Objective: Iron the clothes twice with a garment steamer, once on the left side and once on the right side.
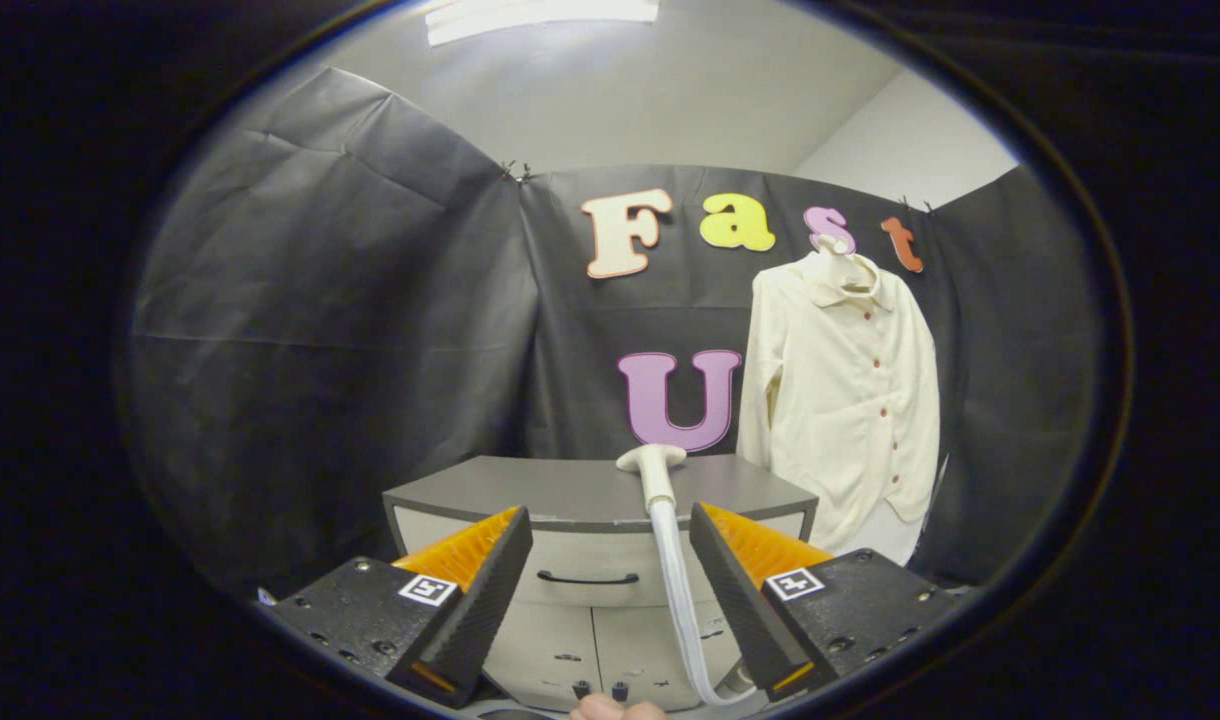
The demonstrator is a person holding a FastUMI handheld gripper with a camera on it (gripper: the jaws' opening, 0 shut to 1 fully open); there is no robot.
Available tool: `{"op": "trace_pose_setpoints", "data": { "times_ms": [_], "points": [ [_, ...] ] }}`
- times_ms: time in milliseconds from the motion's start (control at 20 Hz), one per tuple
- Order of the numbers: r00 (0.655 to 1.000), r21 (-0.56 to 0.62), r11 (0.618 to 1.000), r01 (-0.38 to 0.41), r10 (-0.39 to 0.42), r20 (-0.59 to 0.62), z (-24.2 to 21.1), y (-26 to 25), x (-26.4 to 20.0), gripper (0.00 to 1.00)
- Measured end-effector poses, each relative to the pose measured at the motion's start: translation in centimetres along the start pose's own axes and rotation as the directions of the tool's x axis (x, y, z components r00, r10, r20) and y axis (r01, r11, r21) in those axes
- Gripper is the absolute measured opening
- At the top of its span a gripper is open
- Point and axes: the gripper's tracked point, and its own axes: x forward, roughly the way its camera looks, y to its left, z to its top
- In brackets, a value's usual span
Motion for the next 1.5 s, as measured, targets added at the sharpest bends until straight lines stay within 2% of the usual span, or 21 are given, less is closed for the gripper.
{"op": "trace_pose_setpoints", "data": {
  "times_ms": [400, 800, 1200, 1500],
  "points": [
    [0.999, 0.034, 0.999, 0.014, -0.012, -0.041, -0.9, -1.8, 5.6, 0.96],
    [0.996, -0.026, 0.999, 0.037, -0.039, -0.082, -2.7, -3.3, 10.6, 0.97],
    [0.984, -0.006, 0.999, 0.039, -0.039, -0.173, -5.1, -3.8, 15.6, 0.97],
    [0.961, -0.037, 0.998, 0.047, -0.055, -0.270, -7.5, -4.1, 18.9, 0.97]
  ]
}}
